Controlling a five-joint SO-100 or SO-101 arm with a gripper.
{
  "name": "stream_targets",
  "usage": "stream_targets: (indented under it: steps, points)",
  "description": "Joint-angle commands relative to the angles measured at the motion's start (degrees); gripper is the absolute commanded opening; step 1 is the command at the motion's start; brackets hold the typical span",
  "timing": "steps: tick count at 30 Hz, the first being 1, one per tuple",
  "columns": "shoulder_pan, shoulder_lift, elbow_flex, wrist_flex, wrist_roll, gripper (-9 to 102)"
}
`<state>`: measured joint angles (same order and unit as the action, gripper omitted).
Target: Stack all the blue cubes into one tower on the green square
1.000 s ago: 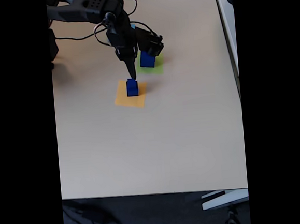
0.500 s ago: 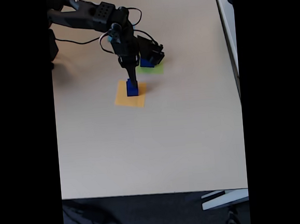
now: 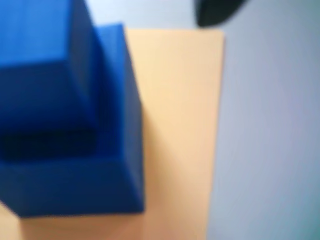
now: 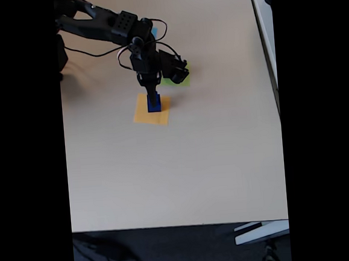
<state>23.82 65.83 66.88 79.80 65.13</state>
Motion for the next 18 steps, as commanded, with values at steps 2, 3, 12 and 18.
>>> stream_targets:
  steps: [2,3,12,18]
  points:
    - [0.7,0.3,-3.2,0.6,-1.0,35]
    - [0.8,0.0,-3.5,0.6,-1.2,35]
    - [1.4,-2.3,-6.0,0.5,-2.5,31]
    - [1.3,-2.3,-6.0,0.5,-2.4,26]
